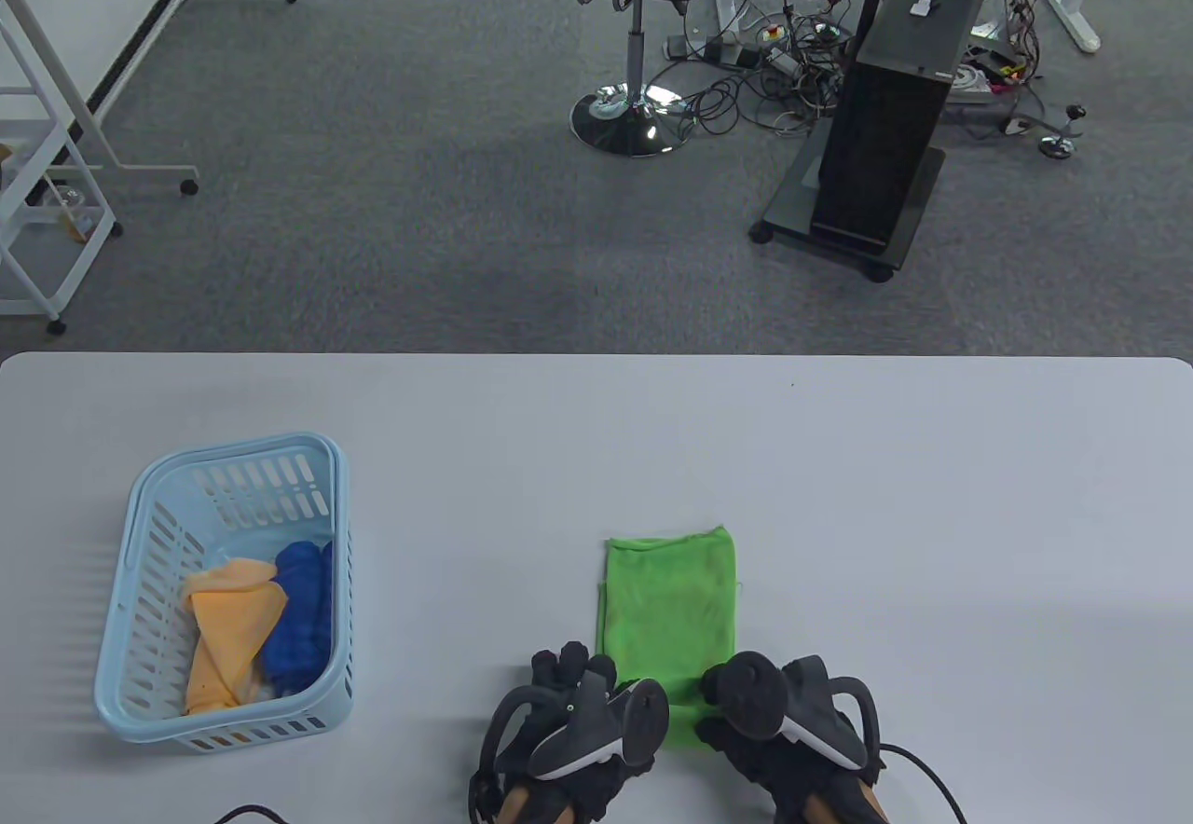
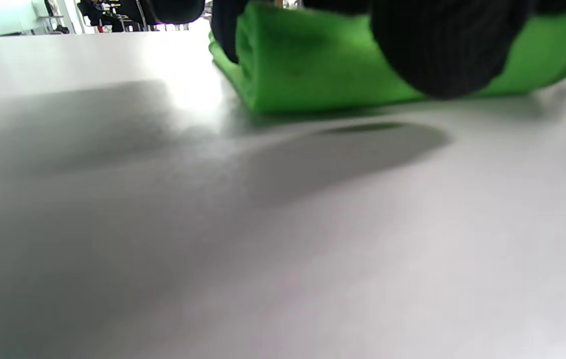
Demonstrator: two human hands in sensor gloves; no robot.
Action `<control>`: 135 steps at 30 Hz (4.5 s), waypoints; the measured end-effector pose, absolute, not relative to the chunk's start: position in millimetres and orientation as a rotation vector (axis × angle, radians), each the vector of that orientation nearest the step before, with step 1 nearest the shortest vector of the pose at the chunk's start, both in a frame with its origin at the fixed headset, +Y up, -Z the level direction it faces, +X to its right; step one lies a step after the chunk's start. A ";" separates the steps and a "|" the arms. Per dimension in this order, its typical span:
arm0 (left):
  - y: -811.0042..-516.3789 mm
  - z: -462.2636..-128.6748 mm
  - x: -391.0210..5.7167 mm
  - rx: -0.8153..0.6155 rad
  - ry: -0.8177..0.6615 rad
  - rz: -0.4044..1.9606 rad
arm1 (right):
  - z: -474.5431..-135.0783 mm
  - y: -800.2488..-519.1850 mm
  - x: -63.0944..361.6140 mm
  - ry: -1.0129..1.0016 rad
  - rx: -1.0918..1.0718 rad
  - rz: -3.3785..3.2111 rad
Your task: Roll rectangular towel into towel roll
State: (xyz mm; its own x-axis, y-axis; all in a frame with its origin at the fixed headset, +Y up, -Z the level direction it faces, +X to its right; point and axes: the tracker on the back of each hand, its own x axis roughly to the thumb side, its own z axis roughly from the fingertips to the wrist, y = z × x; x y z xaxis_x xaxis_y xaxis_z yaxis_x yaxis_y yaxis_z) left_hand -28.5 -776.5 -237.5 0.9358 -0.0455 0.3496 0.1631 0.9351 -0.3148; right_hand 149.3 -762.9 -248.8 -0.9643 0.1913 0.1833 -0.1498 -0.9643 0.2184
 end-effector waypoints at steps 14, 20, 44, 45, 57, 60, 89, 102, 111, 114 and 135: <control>-770.7 -239.3 -25.5 -0.304 -0.310 -0.085 | -248.5 -769.0 152.7 0.522 0.309 2.977; -768.8 -240.4 -29.8 -0.318 -0.316 -0.013 | -249.2 -768.9 151.8 0.468 0.294 2.970; -767.9 -236.2 -22.9 -0.270 -0.374 -0.137 | -250.3 -762.7 152.7 0.355 0.197 2.869; -768.1 -236.2 -22.2 -0.262 -0.368 -0.135 | -249.7 -762.3 151.4 0.335 0.205 2.892; -767.9 -240.9 -28.4 -0.267 -0.292 -0.038 | -249.2 -768.9 156.8 0.534 0.185 2.940; -767.9 -240.7 -31.3 -0.287 -0.274 0.007 | -248.3 -769.4 155.5 0.541 0.200 2.927; -771.3 -241.7 -29.9 -0.269 -0.334 -0.038 | -246.4 -761.5 148.0 0.256 0.363 2.900; -767.0 -241.4 -31.7 -0.231 -0.341 -0.013 | -250.8 -767.5 148.0 0.386 0.274 2.910; -766.4 -235.5 -28.6 -0.280 -0.366 -0.045 | -248.7 -764.5 149.5 0.301 0.258 2.911; -775.3 -235.9 -26.5 -0.336 -0.375 -0.099 | -248.8 -762.4 149.1 0.248 0.252 2.880; -759.5 -238.6 -30.8 -0.174 -0.340 0.042 | -249.9 -769.9 149.3 0.402 0.277 2.942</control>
